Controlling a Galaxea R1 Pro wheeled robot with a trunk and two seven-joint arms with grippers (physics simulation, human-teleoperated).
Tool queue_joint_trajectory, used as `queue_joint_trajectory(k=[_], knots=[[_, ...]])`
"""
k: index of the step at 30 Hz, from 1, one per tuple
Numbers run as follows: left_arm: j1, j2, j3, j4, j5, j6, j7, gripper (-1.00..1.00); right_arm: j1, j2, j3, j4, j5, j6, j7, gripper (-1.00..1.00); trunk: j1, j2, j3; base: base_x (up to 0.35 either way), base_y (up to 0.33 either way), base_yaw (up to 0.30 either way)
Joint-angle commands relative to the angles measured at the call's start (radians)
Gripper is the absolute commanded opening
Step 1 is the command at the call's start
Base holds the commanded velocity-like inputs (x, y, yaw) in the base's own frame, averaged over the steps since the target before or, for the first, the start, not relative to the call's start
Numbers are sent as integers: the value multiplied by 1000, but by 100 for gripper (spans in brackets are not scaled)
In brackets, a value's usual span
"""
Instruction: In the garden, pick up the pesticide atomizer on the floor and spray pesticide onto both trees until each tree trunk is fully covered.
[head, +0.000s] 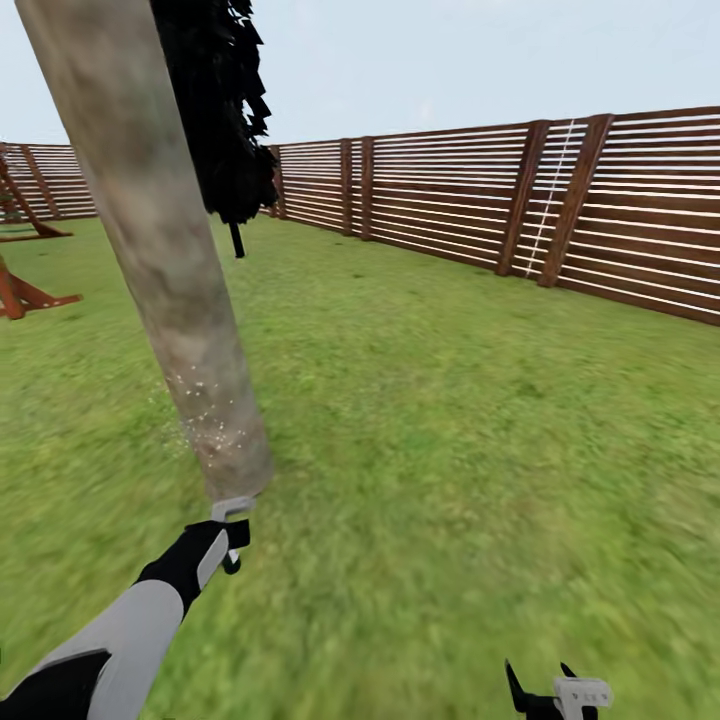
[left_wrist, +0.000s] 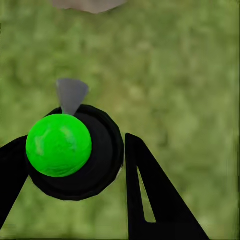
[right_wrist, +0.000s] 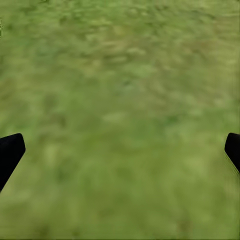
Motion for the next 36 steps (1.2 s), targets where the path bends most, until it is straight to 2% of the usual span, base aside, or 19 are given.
queue_joint_trajectory(k=[1,6,17,26,30,36], knots=[[0,-1,-1,0,1,0,1,-100,0,0,-1,0,0,0,0,100,0,0,0,126,-269,263],[0,-2,-2,1,1,-1,1,-100,0,-1,-1,0,0,0,0,100,0,0,-1,38,-272,234],[0,-2,-2,0,1,-1,8,-100,0,-2,-2,0,0,1,0,100,0,0,-2,1,-275,34],[0,-2,-2,0,3,-1,10,-100,0,-2,-2,0,0,1,0,100,0,0,-2,3,-275,266],[0,-1,-2,1,2,-1,10,-100,0,-2,-2,0,0,0,0,100,0,0,-2,107,-272,240],[1,0,-2,-1,1,-1,11,-100,0,-2,-2,0,0,0,0,100,0,0,-2,172,-252,24]])
